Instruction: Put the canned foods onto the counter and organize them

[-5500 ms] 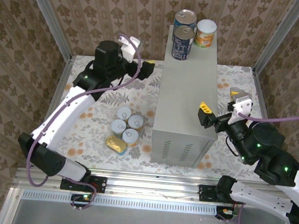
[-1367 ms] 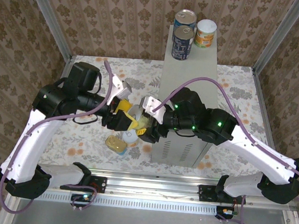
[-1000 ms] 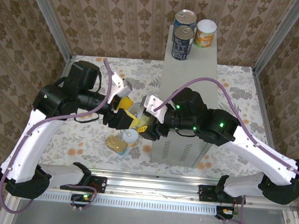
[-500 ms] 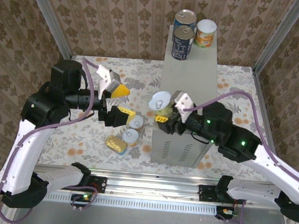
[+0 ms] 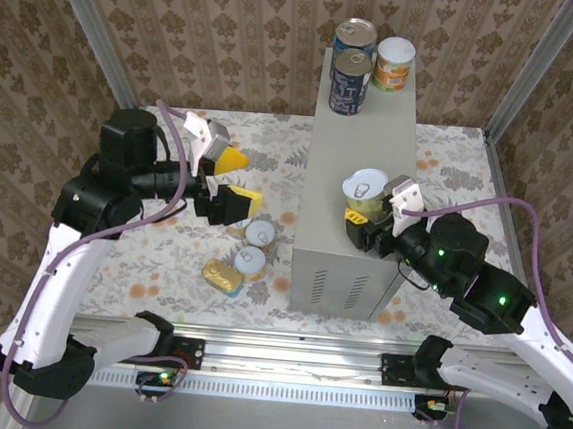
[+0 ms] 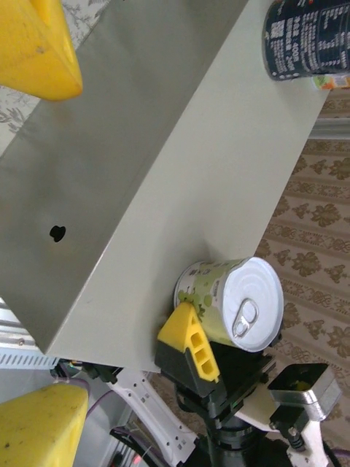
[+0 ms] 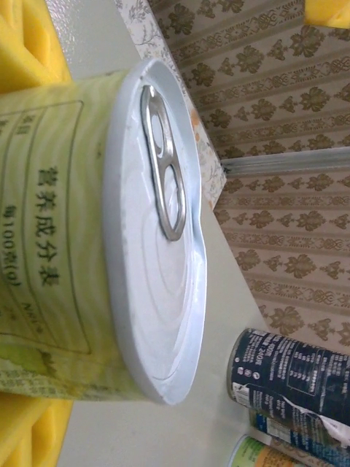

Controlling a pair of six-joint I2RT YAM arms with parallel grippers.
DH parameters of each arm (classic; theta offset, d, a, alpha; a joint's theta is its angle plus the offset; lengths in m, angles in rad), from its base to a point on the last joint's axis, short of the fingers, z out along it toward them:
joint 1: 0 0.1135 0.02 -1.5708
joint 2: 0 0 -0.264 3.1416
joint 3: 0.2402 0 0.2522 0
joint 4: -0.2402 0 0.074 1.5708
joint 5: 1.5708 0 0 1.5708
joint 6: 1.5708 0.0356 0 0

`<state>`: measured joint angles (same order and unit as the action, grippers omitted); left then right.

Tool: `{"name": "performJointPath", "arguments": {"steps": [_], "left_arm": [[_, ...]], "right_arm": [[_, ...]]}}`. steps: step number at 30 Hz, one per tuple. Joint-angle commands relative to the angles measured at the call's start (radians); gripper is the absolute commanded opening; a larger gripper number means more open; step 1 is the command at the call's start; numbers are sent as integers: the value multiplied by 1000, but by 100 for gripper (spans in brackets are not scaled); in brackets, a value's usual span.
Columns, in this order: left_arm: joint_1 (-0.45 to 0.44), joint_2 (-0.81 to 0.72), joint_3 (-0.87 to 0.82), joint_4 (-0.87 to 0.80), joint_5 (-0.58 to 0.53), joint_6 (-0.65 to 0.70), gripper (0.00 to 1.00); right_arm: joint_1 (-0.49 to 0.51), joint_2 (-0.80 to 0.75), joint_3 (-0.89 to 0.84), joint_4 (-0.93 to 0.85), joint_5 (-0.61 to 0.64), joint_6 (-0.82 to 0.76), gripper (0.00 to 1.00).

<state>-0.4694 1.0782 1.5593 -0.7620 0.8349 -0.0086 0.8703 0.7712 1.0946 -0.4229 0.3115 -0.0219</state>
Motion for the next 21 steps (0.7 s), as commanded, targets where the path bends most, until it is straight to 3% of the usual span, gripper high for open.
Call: {"name": "performJointPath", "arguments": {"steps": [1, 21], "left_arm": [[6, 0, -15, 70, 15, -38, 100], [73, -4, -66, 133, 67, -66, 100]], "right_arm": [[-4, -8, 14, -47, 22, 22, 79], [-5, -44, 36, -103, 25, 31, 88]]}}
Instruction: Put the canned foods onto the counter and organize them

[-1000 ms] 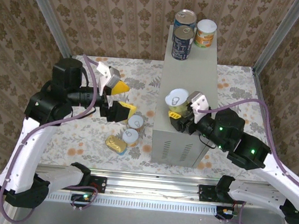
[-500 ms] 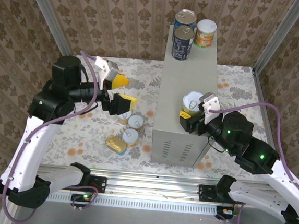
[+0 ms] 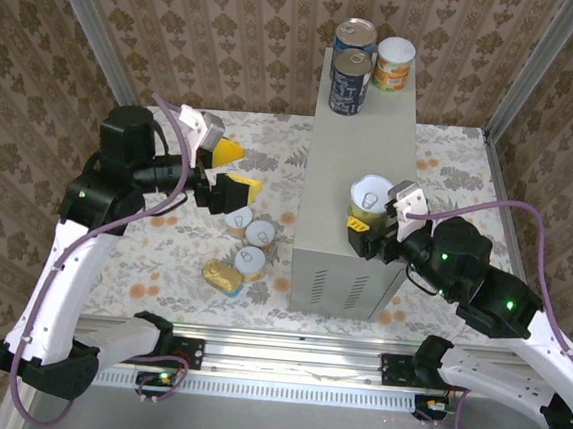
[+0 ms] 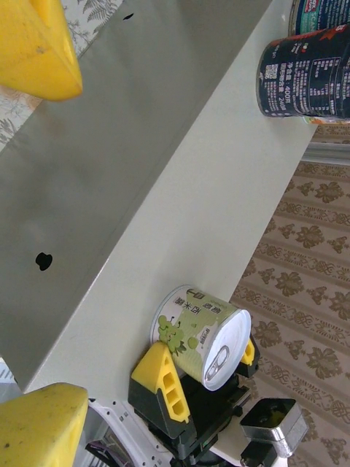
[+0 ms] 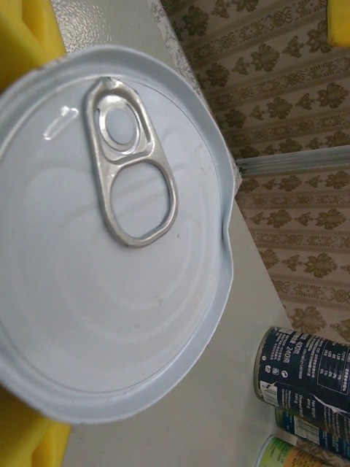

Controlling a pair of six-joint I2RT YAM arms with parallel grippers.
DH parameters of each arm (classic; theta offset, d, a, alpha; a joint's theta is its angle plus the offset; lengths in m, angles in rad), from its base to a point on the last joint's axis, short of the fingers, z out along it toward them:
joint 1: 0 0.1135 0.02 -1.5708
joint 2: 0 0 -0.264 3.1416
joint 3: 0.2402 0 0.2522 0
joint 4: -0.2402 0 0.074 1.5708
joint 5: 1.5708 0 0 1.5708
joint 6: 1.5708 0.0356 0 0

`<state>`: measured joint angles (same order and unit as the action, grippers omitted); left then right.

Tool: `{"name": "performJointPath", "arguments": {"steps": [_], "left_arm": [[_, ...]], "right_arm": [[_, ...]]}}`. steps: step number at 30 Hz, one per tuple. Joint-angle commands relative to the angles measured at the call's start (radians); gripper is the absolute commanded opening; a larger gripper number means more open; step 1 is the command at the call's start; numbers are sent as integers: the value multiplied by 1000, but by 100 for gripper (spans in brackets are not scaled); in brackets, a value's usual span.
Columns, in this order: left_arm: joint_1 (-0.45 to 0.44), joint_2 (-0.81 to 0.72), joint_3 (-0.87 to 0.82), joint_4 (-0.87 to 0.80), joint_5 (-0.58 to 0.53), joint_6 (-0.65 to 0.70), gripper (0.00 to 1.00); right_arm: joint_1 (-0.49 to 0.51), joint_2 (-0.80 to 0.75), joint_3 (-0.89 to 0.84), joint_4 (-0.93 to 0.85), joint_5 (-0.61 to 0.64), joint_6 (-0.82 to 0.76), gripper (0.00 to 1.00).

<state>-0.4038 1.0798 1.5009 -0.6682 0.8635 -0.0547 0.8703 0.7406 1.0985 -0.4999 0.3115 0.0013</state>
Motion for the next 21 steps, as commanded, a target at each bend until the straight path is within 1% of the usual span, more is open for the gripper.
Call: {"name": "performJointPath", "arguments": {"steps": [1, 4, 7, 11, 14, 17, 21], "left_arm": [[7, -6, -8, 41, 39, -22, 100], [7, 2, -8, 44, 41, -19, 100], [3, 8, -10, 46, 41, -17, 100], [-3, 9, -16, 49, -15, -4, 100], [-19, 16, -13, 41, -111, 16, 100], [-46, 27, -8, 28, -198, 48, 100], [-133, 38, -10, 23, -345, 102, 100]], "right_arm": [[-4, -15, 32, -26, 27, 9, 88], [-5, -15, 35, -21, 33, 11, 87], [-5, -14, 38, -8, 54, 14, 79], [-16, 17, 60, -2, 91, 17, 74], [-51, 55, 84, 1, 97, 28, 72], [-103, 95, 108, 4, 77, 39, 72], [-188, 150, 121, 29, 27, 44, 71]]}}
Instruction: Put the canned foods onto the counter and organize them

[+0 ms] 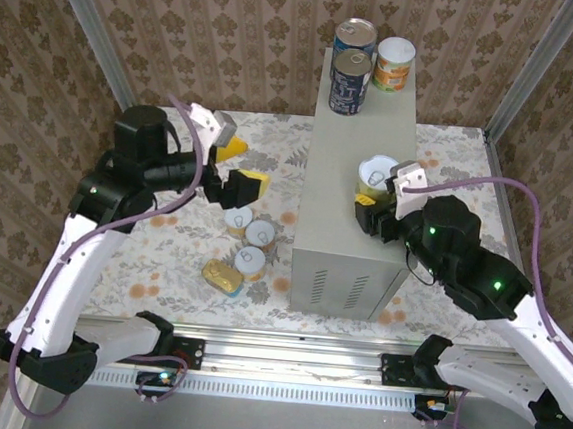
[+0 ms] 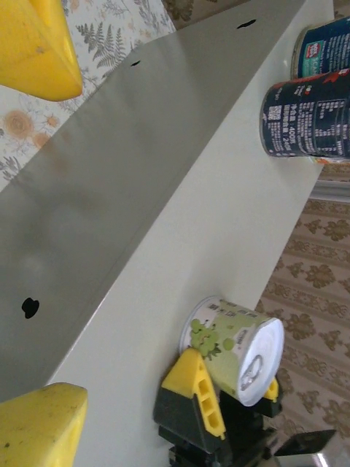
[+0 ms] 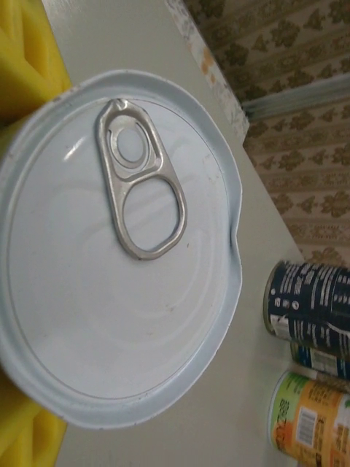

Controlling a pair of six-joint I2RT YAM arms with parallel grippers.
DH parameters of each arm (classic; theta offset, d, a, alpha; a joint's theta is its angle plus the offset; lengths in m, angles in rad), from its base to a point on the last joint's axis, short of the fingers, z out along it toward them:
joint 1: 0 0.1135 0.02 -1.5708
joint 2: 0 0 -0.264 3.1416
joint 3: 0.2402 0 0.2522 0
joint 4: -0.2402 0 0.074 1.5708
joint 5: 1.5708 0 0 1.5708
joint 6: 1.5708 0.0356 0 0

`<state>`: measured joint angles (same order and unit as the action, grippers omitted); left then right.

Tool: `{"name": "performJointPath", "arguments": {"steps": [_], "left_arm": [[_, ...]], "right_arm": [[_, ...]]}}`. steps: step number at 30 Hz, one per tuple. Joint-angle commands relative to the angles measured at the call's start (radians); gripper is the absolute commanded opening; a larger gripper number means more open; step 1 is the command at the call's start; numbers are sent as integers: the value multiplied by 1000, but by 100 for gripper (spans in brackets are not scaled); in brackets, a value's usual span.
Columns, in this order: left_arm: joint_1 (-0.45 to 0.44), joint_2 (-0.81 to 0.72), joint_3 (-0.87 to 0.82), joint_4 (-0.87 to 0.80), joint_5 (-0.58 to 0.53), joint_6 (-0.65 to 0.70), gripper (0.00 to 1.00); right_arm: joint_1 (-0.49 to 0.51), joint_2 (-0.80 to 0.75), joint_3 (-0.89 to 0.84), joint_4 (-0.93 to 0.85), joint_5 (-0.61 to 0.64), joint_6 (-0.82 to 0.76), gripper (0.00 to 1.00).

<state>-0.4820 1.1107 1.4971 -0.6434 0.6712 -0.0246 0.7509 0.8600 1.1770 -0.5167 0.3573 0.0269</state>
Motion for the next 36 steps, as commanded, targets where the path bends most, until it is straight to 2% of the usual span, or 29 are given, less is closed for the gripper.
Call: {"name": "performJointPath", "arguments": {"steps": [1, 11, 17, 28, 36], "left_arm": [[-64, 12, -6, -2, -173, 78, 100], [-131, 2, -20, -25, -286, 128, 100], [-138, -2, -35, -18, -288, 145, 100], [-139, -17, -59, -18, -291, 153, 100], [-139, -27, -72, -7, -290, 151, 100]], "right_arm": [[-88, 45, 47, 51, -34, 23, 71], [-283, 228, 104, 149, -167, 22, 72], [-362, 359, 166, 195, -192, 17, 72], [-420, 504, 263, 211, -212, -9, 77], [-422, 462, 223, 222, -208, 3, 86]]}}
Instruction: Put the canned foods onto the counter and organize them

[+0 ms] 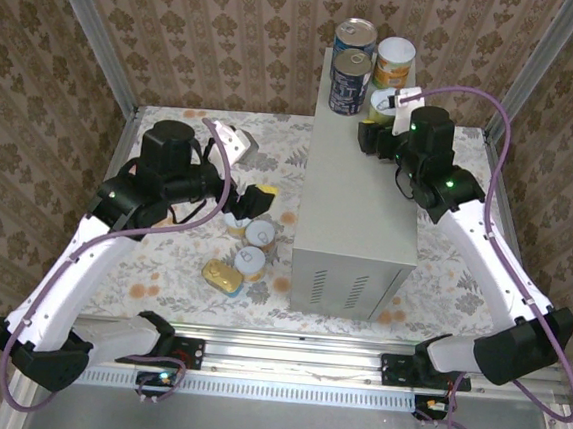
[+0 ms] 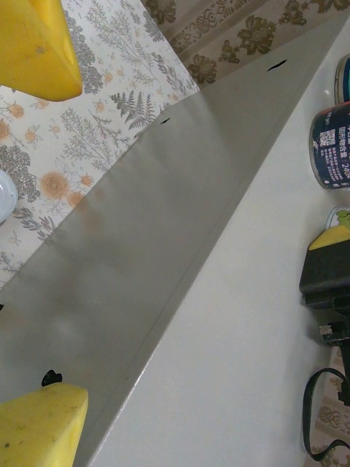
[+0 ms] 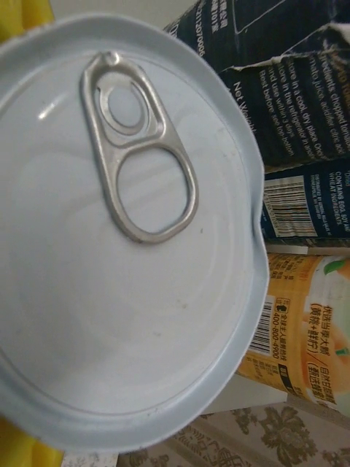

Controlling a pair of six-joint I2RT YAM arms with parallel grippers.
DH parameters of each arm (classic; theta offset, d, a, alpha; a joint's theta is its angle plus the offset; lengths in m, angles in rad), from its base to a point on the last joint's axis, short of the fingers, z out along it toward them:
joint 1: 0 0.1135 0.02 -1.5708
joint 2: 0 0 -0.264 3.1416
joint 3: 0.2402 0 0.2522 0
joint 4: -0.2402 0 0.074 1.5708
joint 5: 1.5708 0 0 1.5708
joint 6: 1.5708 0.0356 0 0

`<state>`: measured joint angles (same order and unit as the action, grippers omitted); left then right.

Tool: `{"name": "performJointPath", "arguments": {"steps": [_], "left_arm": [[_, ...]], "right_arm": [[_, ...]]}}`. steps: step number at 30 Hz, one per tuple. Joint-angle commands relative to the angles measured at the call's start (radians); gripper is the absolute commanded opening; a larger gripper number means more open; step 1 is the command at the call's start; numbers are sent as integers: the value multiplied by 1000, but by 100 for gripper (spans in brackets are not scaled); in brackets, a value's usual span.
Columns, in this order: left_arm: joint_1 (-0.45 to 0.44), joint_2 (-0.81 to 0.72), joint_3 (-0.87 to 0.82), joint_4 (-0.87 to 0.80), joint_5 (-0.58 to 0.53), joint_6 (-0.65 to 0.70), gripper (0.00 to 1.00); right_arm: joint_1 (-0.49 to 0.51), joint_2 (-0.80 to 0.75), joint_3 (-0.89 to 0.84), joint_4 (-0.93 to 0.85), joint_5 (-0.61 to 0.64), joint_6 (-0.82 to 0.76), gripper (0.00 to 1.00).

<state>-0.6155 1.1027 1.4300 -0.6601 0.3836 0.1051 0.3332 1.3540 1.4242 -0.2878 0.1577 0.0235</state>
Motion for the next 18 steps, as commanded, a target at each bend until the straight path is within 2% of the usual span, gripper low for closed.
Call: {"name": "performJointPath", "arguments": {"steps": [1, 9, 18], "left_arm": [[-6, -18, -6, 11, 0, 20, 100], [-9, -16, -13, 22, 8, 12, 100], [-16, -18, -11, 18, 1, 8, 100]], "right_arm": [[-4, -41, -31, -7, -9, 9, 86], [-5, -99, -99, -6, 9, 18, 85], [-40, -78, -94, 12, -9, 23, 74]]}}
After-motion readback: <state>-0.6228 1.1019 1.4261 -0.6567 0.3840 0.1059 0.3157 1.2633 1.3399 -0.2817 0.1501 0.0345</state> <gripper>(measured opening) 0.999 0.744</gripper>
